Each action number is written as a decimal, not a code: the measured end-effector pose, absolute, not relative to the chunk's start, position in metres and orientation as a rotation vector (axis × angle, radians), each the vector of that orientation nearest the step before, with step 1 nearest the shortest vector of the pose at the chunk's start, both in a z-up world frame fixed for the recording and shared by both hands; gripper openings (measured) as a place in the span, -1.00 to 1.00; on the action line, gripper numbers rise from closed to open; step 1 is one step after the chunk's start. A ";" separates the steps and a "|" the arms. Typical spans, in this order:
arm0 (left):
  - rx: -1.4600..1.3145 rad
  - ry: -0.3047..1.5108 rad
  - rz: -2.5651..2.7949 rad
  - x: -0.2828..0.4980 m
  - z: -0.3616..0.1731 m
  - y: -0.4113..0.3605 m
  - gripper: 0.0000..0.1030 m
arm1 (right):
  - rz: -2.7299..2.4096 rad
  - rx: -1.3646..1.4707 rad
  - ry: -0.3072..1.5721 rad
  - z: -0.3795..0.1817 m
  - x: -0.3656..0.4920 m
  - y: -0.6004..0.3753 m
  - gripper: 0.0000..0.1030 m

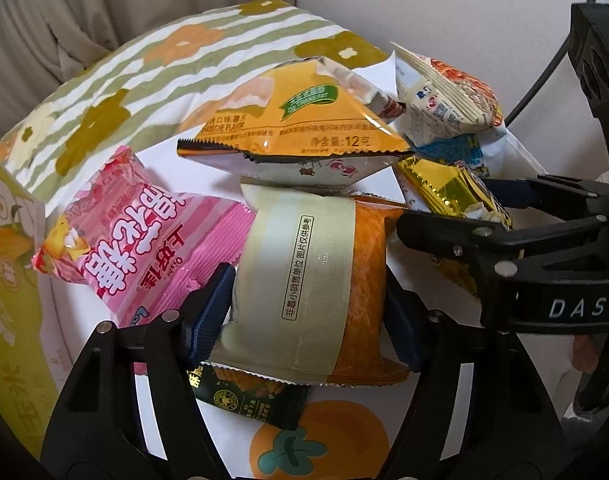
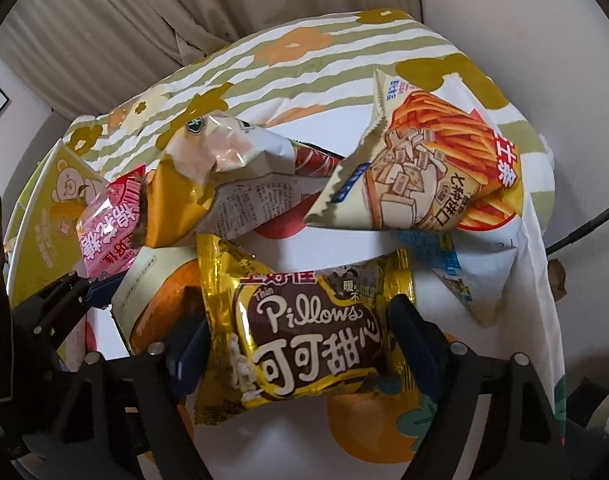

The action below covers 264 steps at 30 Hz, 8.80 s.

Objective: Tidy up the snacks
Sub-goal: 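Grasp the cream-orange bag with the left tool while the right tool grasps the gold Pillows bag, then carry both bags over the green box and open both tools to drop them, then move both tools back toward the remaining snacks on the sheet, then grasp the pink candy bag with the left tool while the right tool grasps the white-red chip bag, then carry both bags over the green box and open both tools to drop them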

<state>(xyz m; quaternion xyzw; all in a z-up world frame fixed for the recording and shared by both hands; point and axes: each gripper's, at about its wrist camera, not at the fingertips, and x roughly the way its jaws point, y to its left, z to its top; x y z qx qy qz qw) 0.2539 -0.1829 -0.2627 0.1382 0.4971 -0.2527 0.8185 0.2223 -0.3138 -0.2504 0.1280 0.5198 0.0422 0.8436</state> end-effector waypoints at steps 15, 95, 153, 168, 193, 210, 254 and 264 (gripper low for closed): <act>0.287 1.029 -0.556 0.227 -0.233 -0.173 0.27 | 0.089 0.295 1.065 -0.230 0.200 -0.309 0.18; -0.168 0.908 -0.005 0.151 -0.133 0.269 0.99 | 0.508 -0.038 1.056 -0.155 0.192 0.060 0.55; -0.199 0.911 -0.023 0.230 -0.124 -0.082 0.99 | 0.359 0.206 0.873 -0.109 0.220 -0.298 0.99; -0.234 1.119 -0.043 0.316 -0.226 -0.085 0.99 | 0.203 0.508 1.112 -0.204 0.290 -0.289 0.99; -0.188 1.185 -0.102 0.353 -0.263 -0.078 0.40 | 0.074 0.575 1.194 -0.264 0.331 -0.281 0.82; -0.154 1.159 -0.102 0.338 -0.249 -0.078 0.37 | 0.152 0.496 1.149 -0.248 0.322 -0.269 0.04; -0.147 0.794 0.060 0.203 -0.041 0.030 0.37 | 0.515 0.151 0.758 -0.058 0.216 -0.215 -0.01; -0.145 0.867 0.045 0.275 -0.040 0.146 0.38 | 0.576 0.151 0.767 -0.052 0.266 -0.100 -0.01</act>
